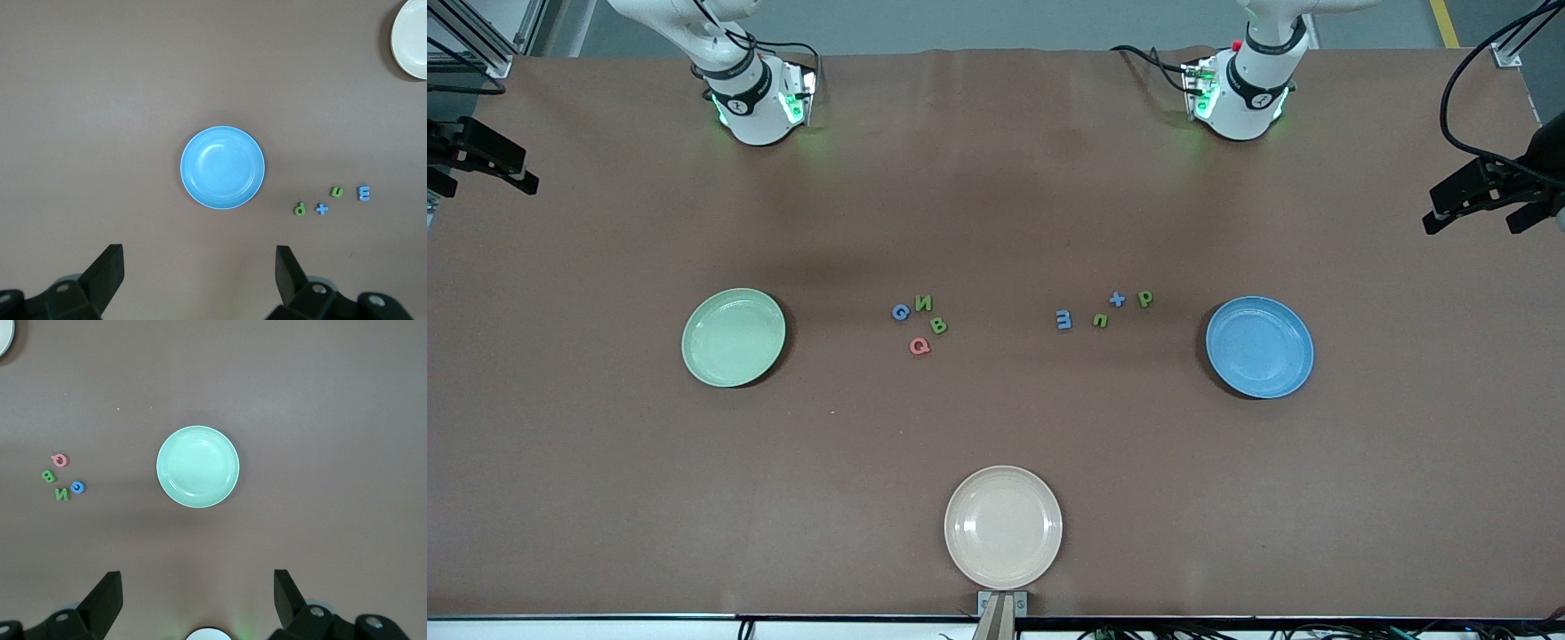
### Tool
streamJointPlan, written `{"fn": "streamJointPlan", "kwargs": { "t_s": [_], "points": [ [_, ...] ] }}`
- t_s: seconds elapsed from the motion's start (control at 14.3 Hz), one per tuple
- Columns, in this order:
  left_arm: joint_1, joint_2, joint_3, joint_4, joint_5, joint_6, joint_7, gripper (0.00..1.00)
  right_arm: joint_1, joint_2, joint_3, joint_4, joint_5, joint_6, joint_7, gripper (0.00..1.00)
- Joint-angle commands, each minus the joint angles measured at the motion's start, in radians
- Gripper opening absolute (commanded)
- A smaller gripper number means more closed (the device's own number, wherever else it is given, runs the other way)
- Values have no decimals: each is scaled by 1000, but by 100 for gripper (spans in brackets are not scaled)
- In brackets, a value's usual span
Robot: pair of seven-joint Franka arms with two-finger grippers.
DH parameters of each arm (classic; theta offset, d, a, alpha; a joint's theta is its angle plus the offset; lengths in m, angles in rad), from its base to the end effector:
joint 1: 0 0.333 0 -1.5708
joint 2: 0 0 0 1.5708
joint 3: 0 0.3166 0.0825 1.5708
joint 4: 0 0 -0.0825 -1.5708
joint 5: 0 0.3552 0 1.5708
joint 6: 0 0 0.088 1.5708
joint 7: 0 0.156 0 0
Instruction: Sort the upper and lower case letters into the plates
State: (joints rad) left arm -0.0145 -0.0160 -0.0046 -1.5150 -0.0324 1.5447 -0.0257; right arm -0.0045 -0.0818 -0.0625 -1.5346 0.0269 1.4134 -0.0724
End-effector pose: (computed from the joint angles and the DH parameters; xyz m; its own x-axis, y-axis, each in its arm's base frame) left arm 0.5206 -0.0151 0.6069 0.9990 0.0058 0.0449 0.0043 -0.9994 0.0334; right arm 0.4803 -0.0291 0.6197 0.9993 0.0100 -0.0371 0.0088 -0.9994 -0.0346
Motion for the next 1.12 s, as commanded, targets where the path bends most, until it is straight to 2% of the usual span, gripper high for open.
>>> {"fn": "streamJointPlan", "kwargs": {
  "t_s": [0.0, 0.28, 0.7, 0.91, 1.05],
  "points": [
    [4, 8, 0, 19, -1, -28, 3, 100, 4, -19, 1, -19, 16, 1, -7, 100],
    [4, 11, 0, 22, -1, -28, -2, 100, 5, -19, 3, -22, 14, -13, 0, 100],
    [-5, 56, -9, -36, -26, -72, 0, 100, 1, -19, 1, -22, 14, -21, 5, 100],
    [-7, 64, -50, -150, -58, 6, -13, 100, 0, -19, 0, -24, 13, -21, 5, 100],
    [-5, 60, -106, -264, -57, 121, -124, 100, 0, -19, 0, -22, 7, -18, 3, 100]
  ]
}}
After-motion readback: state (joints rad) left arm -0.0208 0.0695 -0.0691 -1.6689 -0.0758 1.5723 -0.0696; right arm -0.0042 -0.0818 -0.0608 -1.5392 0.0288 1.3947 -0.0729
